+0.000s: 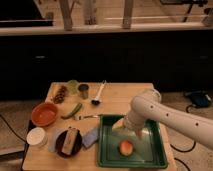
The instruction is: Place apple in tray
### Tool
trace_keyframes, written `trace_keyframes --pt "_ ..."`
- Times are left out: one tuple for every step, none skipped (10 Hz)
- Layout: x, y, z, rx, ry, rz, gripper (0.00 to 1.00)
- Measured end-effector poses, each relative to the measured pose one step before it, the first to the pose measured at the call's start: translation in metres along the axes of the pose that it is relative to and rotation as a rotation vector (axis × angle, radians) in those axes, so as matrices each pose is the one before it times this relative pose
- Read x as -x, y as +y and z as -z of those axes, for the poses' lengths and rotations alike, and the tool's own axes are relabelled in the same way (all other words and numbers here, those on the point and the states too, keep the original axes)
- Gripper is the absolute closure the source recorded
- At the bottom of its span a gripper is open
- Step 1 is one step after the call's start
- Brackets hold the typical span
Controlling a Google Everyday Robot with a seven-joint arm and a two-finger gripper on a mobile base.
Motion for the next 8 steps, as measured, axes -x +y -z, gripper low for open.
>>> trace_keyframes --pt "-0.00212 0.00009 0.00029 -0.00115 -0.00208 -0.00224 0.2" --pt "-0.00131 0.00103 0.00043 0.00329 -0.00278 -0.00248 0.2" --pt "-0.001 0.00034 -0.00009 0.00216 -0.00172 -0.00113 0.2" --pt "-0.00127 -0.00031 -0.00003 0.00338 -0.00278 0.00037 0.2" --pt "-0.00088 0.00094 0.00029 0.00301 -0.00147 -0.00122 0.2" --pt "-0.0006 0.0008 -0.00007 0.00204 -0.00171 -0.00112 0.2" --pt "-0.00081 0.00118 0.00028 0.00269 -0.00159 -0.00195 0.2" --pt "-0.00098 0.00006 0.0001 0.00252 -0.00186 -0.0001 0.2"
